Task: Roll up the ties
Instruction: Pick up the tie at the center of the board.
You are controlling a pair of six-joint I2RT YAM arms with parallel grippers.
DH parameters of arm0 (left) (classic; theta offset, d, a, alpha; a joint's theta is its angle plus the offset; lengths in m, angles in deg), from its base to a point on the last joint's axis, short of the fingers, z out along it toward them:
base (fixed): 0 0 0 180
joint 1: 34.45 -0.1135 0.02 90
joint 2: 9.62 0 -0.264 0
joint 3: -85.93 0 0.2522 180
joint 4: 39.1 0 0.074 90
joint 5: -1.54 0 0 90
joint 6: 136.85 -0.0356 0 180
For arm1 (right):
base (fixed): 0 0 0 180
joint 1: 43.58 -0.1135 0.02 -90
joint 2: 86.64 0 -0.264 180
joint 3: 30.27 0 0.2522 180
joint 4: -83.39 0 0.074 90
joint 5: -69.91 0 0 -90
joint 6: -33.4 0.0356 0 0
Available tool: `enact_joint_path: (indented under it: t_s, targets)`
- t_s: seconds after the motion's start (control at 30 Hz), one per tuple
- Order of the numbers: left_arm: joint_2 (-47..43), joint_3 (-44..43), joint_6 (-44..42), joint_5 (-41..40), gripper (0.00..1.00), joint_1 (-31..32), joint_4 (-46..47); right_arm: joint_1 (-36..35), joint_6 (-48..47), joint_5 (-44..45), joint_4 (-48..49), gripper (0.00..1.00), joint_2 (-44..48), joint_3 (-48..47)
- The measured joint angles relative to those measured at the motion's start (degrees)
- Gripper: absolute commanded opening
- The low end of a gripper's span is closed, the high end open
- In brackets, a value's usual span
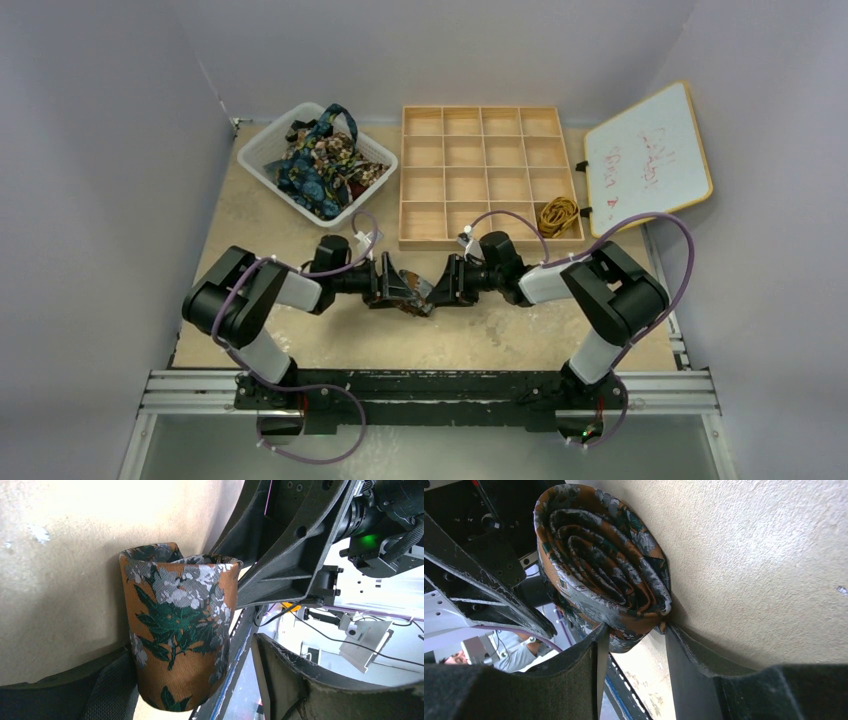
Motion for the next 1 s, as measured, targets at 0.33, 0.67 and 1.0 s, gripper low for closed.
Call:
enact_joint_path:
  t_s: [0.33,0.67,1.0]
  targets:
    - [3.8,0.3,4.1,-0.8,0.44,1.6,5.2,0.0,0.0,-0.4,0.4,0.48,-0.3,0.0]
    - [2.9,0.7,3.6,-1.7,0.27,1.9,4.2,0.0,-0.3,-0.2,-1.6,0.65,2.1,0.0]
    - [1.2,0.7,1.0,-1.6,0.28,2.0,1.5,0.1,-1.1,1.2,-3.5,0.86,6.3,0.0]
